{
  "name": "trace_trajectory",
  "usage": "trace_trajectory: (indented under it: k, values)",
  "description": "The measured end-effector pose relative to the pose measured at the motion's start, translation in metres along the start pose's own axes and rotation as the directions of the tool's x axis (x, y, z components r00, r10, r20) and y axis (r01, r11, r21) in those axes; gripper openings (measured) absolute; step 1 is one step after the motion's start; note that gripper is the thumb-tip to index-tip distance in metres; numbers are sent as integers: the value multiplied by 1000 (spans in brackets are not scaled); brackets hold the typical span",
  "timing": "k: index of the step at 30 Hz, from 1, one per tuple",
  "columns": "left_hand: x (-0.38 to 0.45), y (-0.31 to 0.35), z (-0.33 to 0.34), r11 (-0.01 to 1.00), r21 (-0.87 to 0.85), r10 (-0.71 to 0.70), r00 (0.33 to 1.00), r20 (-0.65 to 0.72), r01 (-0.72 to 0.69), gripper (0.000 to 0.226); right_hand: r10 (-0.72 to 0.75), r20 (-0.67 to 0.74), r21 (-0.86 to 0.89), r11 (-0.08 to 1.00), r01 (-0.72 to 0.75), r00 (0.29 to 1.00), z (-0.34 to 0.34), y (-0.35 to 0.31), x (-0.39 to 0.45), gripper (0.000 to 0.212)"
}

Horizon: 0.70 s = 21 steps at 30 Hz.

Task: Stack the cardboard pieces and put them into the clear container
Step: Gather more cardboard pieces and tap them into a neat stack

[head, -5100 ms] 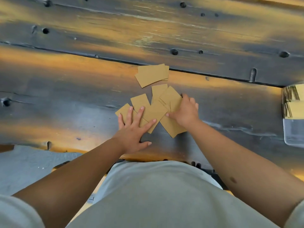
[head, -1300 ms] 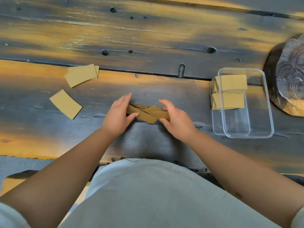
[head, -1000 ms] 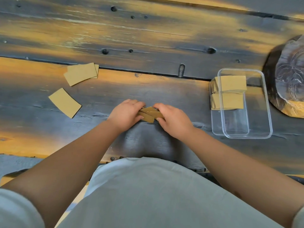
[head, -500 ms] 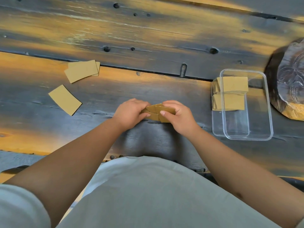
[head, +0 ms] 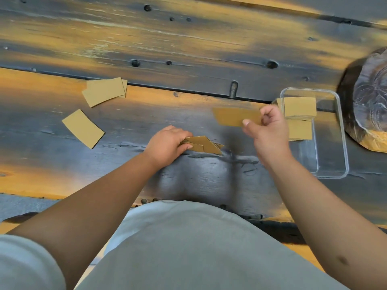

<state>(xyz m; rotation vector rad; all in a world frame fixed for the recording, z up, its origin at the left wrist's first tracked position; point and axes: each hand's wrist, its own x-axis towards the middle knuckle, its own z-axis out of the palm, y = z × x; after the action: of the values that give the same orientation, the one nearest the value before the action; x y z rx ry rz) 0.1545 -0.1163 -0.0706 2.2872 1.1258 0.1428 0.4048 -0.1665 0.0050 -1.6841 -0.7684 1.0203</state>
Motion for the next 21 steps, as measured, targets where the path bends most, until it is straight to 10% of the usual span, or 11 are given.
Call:
trace_trajectory:
  k: [4, 8, 21]
  values:
    - [-2, 0, 2, 1000, -11, -24, 999, -46, 24, 31, 105, 267, -324, 946, -13, 958, 32, 30, -7, 43]
    - [-3, 1, 7, 990, -79, -123, 988, -95, 116, 37, 226, 417, -251, 960, -128, 881, 54, 43, -14, 24]
    - [-6, -2, 6, 989, -147, -40, 997, -67, 30, 76, 66, 157, -460, 888, 14, 985, 91, 61, -16, 70]
